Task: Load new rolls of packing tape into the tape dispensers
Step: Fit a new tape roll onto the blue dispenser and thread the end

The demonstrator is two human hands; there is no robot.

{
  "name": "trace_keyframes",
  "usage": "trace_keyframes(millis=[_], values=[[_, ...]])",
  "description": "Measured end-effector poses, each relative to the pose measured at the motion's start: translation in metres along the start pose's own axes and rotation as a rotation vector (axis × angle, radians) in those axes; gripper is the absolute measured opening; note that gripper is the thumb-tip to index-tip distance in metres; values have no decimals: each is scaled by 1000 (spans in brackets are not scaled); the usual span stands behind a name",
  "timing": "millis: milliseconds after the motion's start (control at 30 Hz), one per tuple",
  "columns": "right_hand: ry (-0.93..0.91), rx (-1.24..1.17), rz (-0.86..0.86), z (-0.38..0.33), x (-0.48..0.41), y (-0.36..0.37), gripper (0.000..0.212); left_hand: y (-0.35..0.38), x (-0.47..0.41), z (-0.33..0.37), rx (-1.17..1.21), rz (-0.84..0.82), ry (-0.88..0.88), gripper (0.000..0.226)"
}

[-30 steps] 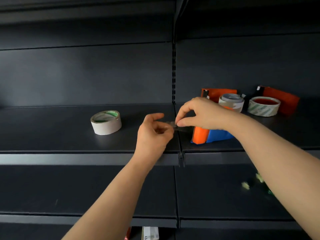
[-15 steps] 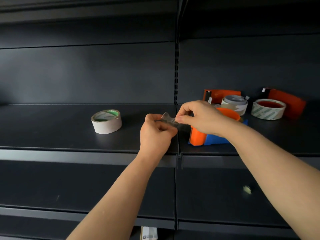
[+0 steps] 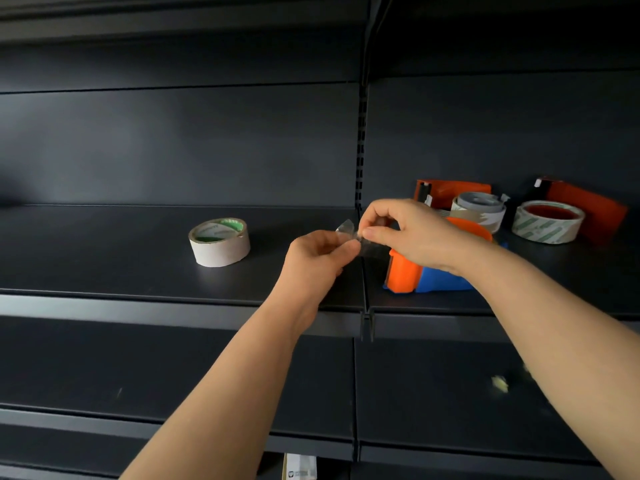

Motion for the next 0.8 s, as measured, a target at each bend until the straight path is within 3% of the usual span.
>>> trace_keyframes(millis=[100,300,467,533,667,800], values=[[26,7,7,1,1,-2,9,4,-1,-3,61,77,-6,5],[3,183,12,-3,1,-1,23,6,-2,-4,164,115,3,12],[71,9,-8,-6,-3,-5,67,8,-4,-4,202,130,3,14],[80,-3,-39,-9,-8,-5,56,8,-4,-5,198,114,4,14],[68,-37,-31,-15,-16,5,16,7,-5,-5,202,108,-3,12],[93,-47,35,-11,-19,15,10,6,-5,-9,191,117,0,9]])
Point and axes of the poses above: each hand's wrist, its own x-axis away from the middle knuckle, its own y-axis out of the palm, z = x × y, the point moved 1 cm from there along -x, towards the middle knuckle, and after that the axes turned 13 degrees about z, right-handed, at the moved point
